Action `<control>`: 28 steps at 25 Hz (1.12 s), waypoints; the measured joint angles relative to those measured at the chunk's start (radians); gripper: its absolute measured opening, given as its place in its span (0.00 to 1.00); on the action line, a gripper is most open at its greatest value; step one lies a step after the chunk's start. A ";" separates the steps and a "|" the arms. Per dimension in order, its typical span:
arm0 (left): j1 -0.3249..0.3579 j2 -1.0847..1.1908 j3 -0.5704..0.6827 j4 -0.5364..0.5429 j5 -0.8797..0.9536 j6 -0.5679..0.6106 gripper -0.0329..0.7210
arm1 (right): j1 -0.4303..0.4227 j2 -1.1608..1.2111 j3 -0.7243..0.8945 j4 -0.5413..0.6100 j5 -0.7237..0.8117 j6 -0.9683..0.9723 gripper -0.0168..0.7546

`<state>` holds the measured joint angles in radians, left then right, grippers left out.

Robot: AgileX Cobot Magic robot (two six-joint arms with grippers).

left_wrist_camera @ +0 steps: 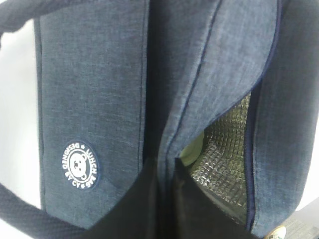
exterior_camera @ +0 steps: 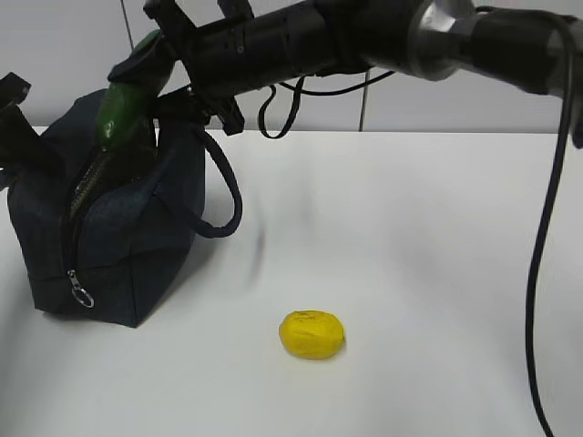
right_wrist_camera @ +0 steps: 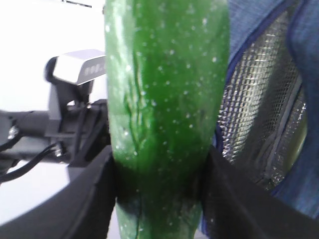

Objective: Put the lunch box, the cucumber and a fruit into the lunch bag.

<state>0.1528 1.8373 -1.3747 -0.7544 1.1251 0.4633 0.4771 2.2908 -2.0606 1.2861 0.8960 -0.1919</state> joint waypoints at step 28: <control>0.000 0.000 0.000 -0.005 -0.016 0.000 0.04 | 0.029 0.074 0.000 -0.115 -0.058 -0.004 0.62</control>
<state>0.1528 1.8373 -1.3747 -0.7590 1.1089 0.4633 0.5062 2.3647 -2.0606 1.1710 0.8378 -0.1957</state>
